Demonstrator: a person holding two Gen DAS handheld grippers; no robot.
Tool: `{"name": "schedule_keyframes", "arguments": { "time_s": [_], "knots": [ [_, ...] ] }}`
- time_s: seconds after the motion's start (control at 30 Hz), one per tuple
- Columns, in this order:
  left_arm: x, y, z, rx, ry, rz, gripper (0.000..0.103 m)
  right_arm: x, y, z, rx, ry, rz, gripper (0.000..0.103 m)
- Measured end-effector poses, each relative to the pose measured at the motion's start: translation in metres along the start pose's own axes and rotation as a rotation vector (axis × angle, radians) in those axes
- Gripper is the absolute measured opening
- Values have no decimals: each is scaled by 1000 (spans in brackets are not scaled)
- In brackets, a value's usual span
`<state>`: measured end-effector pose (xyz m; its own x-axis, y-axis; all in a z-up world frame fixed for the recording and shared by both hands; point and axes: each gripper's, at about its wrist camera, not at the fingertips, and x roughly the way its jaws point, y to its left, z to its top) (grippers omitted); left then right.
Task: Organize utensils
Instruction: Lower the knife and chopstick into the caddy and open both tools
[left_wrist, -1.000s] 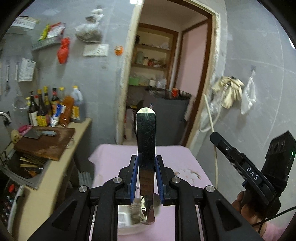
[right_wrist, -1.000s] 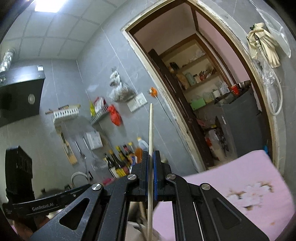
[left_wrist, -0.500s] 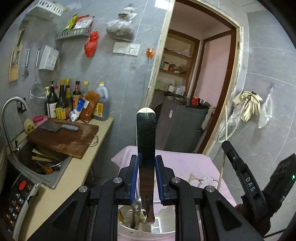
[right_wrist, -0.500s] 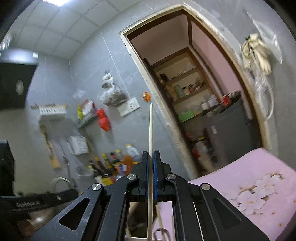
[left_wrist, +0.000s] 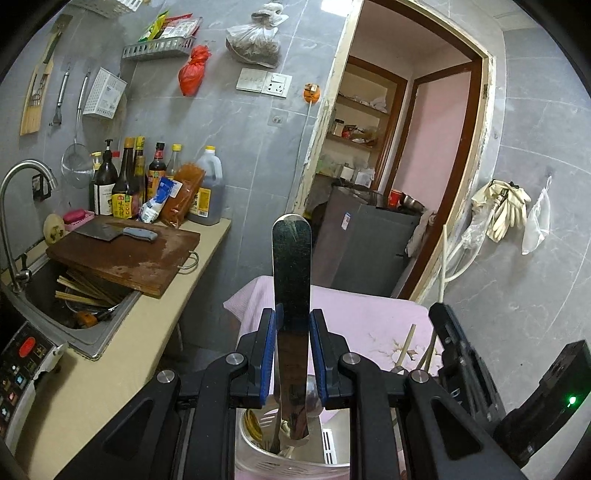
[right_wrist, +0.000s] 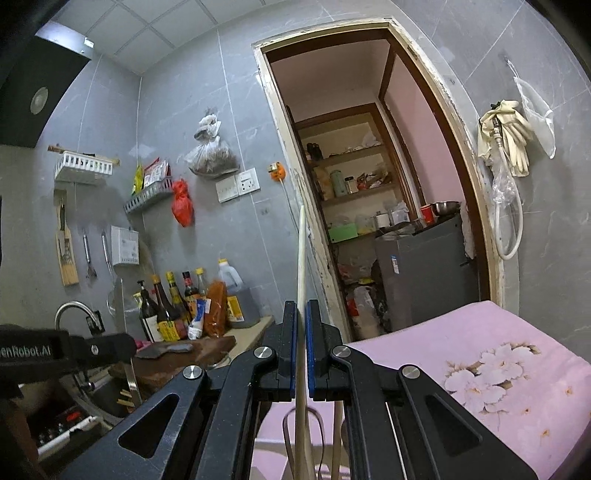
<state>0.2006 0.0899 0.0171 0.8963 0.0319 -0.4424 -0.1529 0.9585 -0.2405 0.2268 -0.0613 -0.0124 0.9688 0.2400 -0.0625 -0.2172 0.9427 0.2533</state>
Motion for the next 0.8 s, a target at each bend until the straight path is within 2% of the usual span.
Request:
{"name": "schedule_keyframes", "arguments": {
  "time_s": [0.53, 0.8],
  "knots": [
    [8, 0, -15, 46, 24, -24, 18, -8, 0, -19, -82, 35, -22, 4],
    [11, 3, -15, 72, 73, -64, 18, -12, -2, -17, -104, 69, -22, 5]
  ]
}}
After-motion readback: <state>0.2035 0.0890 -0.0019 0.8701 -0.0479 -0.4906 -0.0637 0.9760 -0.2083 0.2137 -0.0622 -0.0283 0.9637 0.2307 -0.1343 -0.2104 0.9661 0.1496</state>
